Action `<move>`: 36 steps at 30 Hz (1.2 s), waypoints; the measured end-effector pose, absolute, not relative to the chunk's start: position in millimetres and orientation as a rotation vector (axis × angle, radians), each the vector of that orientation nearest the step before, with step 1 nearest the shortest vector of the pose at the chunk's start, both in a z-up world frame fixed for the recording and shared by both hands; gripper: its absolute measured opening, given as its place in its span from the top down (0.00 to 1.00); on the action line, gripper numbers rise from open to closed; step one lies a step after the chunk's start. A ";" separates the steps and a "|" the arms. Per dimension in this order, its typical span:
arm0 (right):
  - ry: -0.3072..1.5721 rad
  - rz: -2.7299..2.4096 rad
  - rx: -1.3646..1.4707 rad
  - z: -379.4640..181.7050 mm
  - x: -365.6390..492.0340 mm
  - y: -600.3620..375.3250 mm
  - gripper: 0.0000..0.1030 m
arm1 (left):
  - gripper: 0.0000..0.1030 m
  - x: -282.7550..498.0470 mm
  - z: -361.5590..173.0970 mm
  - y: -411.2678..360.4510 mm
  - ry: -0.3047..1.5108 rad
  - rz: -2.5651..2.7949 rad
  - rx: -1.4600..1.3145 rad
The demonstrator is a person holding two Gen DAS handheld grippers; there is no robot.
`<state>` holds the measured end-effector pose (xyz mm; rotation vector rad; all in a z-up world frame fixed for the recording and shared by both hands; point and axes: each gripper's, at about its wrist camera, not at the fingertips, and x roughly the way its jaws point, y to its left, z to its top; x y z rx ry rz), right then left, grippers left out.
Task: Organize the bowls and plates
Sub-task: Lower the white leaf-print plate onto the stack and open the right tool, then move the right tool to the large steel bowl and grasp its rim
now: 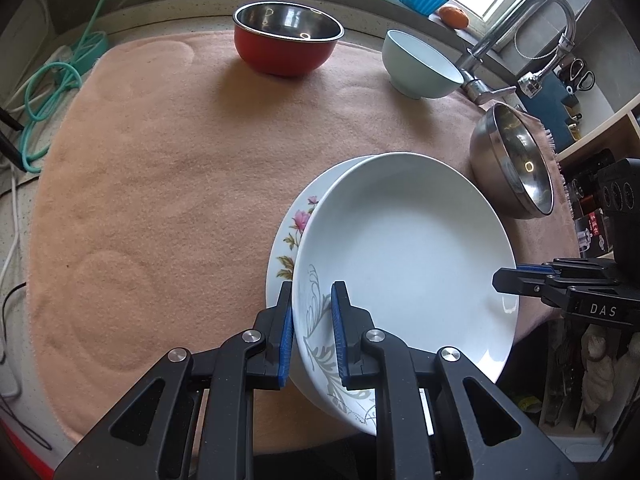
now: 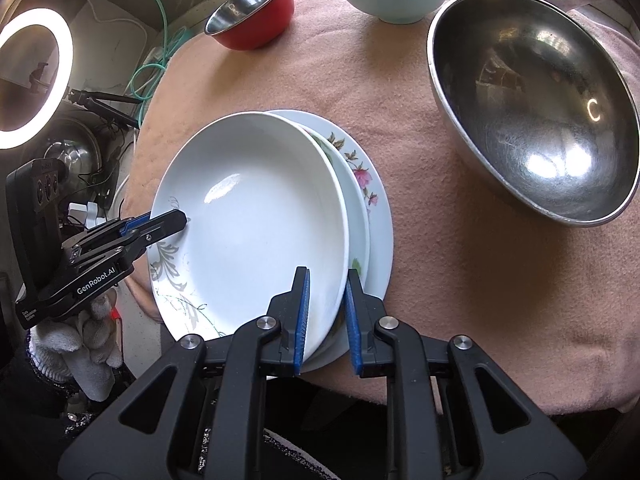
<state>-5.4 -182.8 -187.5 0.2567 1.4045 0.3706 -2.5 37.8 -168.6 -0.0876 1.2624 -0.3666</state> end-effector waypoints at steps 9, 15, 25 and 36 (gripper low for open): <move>1.392 0.363 0.263 -183.5 -6.1 -188.0 0.82 | 0.86 -1.3 -165.8 40.3 1.257 -0.374 -0.098; 1.396 0.361 0.177 -179.0 -6.8 -175.1 0.72 | 0.86 -1.2 -165.4 42.3 1.259 -0.374 -0.112; 1.372 0.354 0.016 -174.2 -11.5 -161.1 0.66 | 0.86 -0.5 -158.4 46.7 1.243 -0.387 -0.133; 1.285 0.314 0.047 -154.5 -17.0 -180.1 0.66 | 0.86 2.1 -134.5 55.5 1.170 -0.357 -0.143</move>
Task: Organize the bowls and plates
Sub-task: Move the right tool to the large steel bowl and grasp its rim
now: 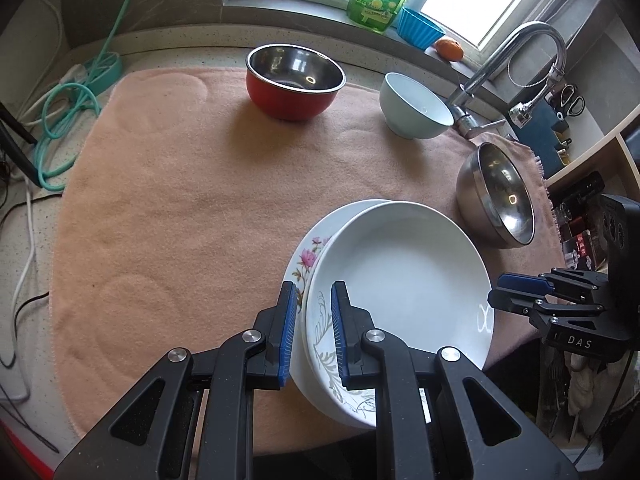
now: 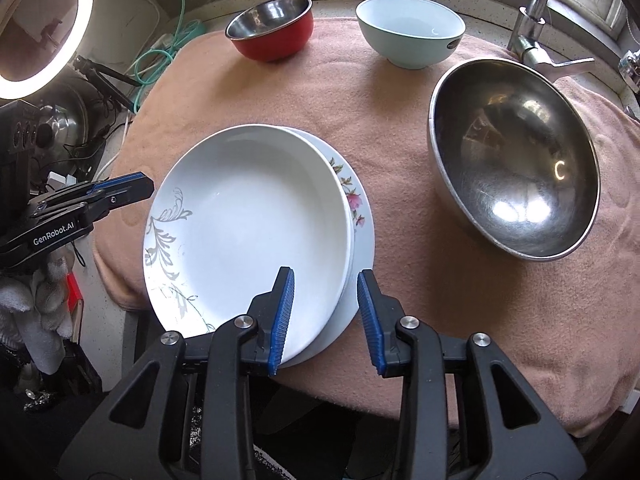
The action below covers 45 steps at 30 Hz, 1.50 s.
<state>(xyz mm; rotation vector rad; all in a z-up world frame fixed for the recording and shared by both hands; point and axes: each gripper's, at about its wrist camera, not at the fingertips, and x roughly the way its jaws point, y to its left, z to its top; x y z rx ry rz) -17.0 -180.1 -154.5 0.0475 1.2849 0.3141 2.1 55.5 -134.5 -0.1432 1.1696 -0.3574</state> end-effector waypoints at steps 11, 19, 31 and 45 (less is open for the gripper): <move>1.104 0.243 0.124 -123.9 -26.6 -222.5 0.66 | 0.86 13.6 -102.3 18.2 1.058 -0.401 -0.168; 0.971 0.165 0.191 -99.8 -30.1 -268.9 0.66 | 0.86 30.0 -98.2 -26.4 1.064 -0.471 -0.215; 1.005 0.034 0.256 -106.4 -13.6 -340.2 0.45 | 0.86 45.1 -111.0 -90.9 1.100 -0.567 -0.165; 1.054 0.079 0.250 -130.3 18.9 -359.9 0.53 | 0.86 66.3 -133.4 -126.7 1.170 -0.579 -0.176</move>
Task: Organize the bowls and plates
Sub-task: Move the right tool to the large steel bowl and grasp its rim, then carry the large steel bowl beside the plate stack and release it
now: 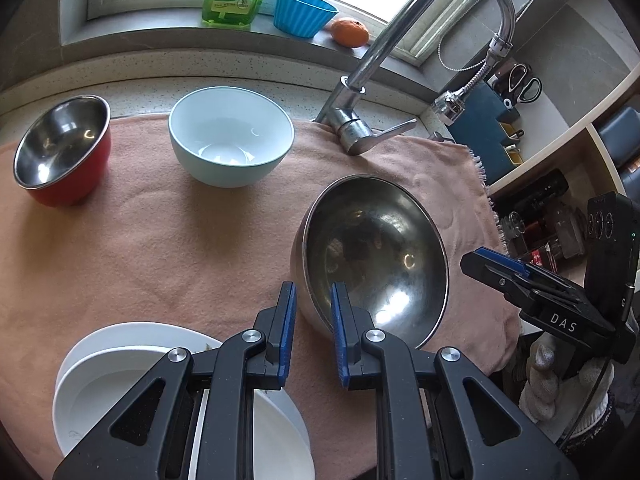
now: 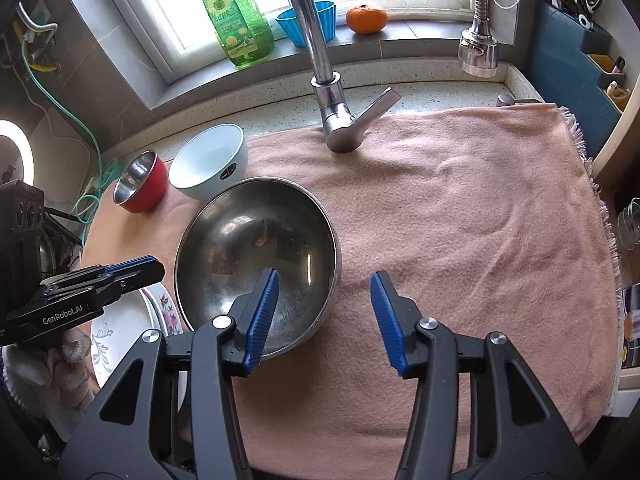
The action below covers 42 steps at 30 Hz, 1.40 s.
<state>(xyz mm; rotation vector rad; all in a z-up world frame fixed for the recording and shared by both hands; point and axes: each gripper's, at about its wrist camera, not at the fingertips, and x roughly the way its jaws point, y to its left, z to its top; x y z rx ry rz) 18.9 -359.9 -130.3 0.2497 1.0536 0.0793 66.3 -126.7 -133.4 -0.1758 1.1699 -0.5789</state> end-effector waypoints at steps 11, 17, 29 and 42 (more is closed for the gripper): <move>1.127 0.116 0.293 -154.6 39.0 -368.0 0.68 | 0.86 75.8 -146.4 -135.8 1.208 -0.555 -0.191; 1.158 0.139 0.320 -164.4 45.3 -368.9 0.77 | 0.86 78.5 -154.0 -136.6 1.232 -0.548 -0.207; 1.192 0.154 0.317 -172.5 49.9 -365.4 0.87 | 0.88 79.3 -157.3 -137.9 1.234 -0.550 -0.206; 1.206 0.148 0.295 -168.0 42.4 -358.3 0.87 | 0.88 70.9 -156.2 -137.8 1.241 -0.554 -0.184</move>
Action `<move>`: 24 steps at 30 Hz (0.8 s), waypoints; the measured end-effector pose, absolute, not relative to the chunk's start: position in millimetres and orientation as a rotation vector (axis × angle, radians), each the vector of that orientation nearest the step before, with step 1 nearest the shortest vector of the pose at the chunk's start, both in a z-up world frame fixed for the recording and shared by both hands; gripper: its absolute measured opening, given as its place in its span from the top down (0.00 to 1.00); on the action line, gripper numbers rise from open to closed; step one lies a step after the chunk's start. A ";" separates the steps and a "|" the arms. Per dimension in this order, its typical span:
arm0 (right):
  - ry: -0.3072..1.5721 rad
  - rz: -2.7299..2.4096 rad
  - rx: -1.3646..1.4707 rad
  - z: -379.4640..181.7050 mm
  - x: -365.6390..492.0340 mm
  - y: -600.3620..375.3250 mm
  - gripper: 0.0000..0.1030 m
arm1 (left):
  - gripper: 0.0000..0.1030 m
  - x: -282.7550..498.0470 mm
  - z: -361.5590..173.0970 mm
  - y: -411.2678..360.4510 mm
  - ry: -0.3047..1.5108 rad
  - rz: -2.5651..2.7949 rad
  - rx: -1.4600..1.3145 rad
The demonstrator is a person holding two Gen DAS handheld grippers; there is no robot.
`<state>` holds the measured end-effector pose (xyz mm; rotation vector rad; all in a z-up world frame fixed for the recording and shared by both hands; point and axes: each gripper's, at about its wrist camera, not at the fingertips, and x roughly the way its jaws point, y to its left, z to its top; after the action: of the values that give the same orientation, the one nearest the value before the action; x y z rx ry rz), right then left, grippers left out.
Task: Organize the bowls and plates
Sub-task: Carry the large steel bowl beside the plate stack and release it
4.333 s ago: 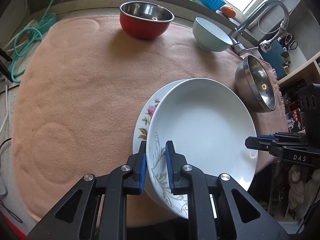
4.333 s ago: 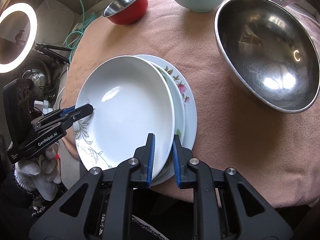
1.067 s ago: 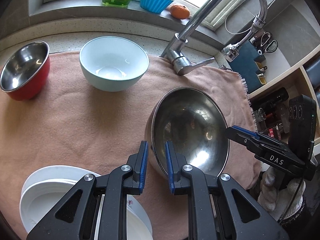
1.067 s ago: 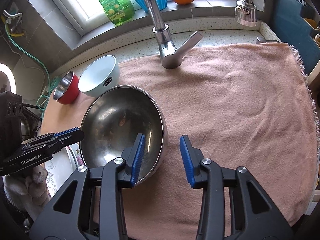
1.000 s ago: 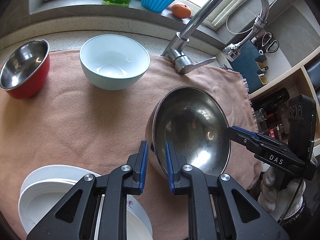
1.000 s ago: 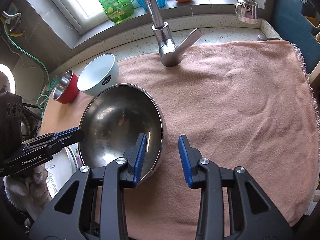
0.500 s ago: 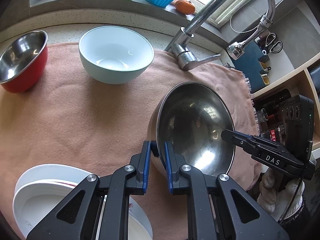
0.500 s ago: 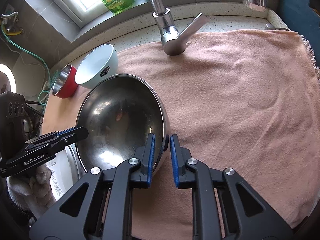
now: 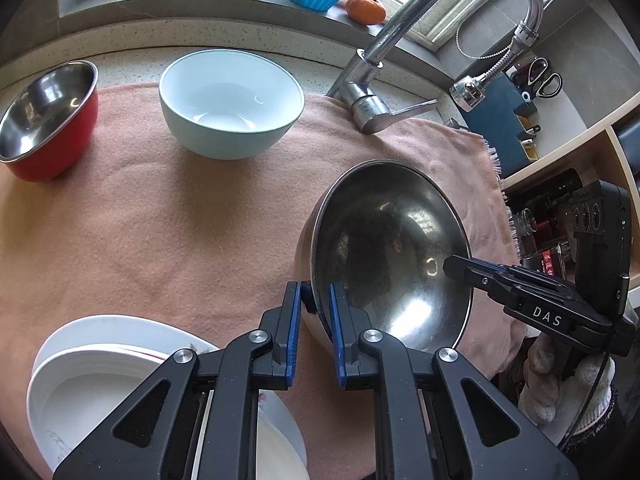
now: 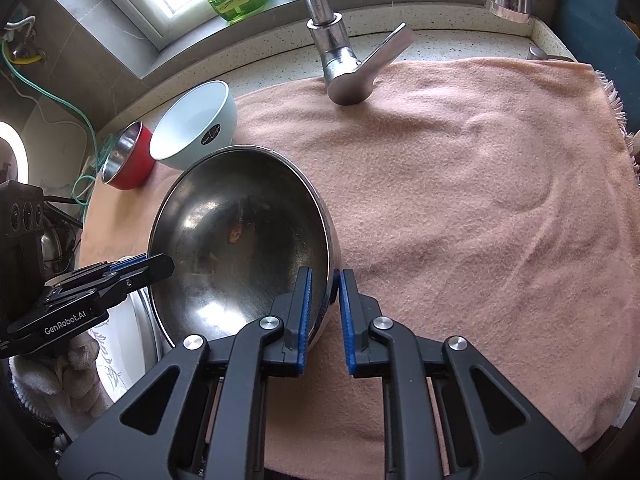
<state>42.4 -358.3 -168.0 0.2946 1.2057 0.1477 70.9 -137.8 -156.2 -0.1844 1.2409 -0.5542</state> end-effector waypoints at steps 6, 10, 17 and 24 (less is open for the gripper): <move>1.213 0.155 0.279 -166.0 30.5 -349.7 0.87 | 0.88 57.7 -159.2 -131.8 1.255 -0.547 -0.176; 1.219 0.156 0.283 -166.6 23.2 -347.6 0.87 | 0.88 50.4 -157.6 -130.3 1.257 -0.554 -0.162; 1.237 0.156 0.304 -171.0 11.1 -345.0 0.87 | 0.88 39.9 -155.9 -126.3 1.265 -0.567 -0.154; 1.239 0.156 0.321 -172.9 5.3 -342.5 0.87 | 0.88 35.9 -156.6 -122.0 1.269 -0.579 -0.153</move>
<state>5.3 -342.5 -172.9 0.3213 1.2391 0.1560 35.9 -122.0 -156.6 -0.1531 1.2687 -0.5794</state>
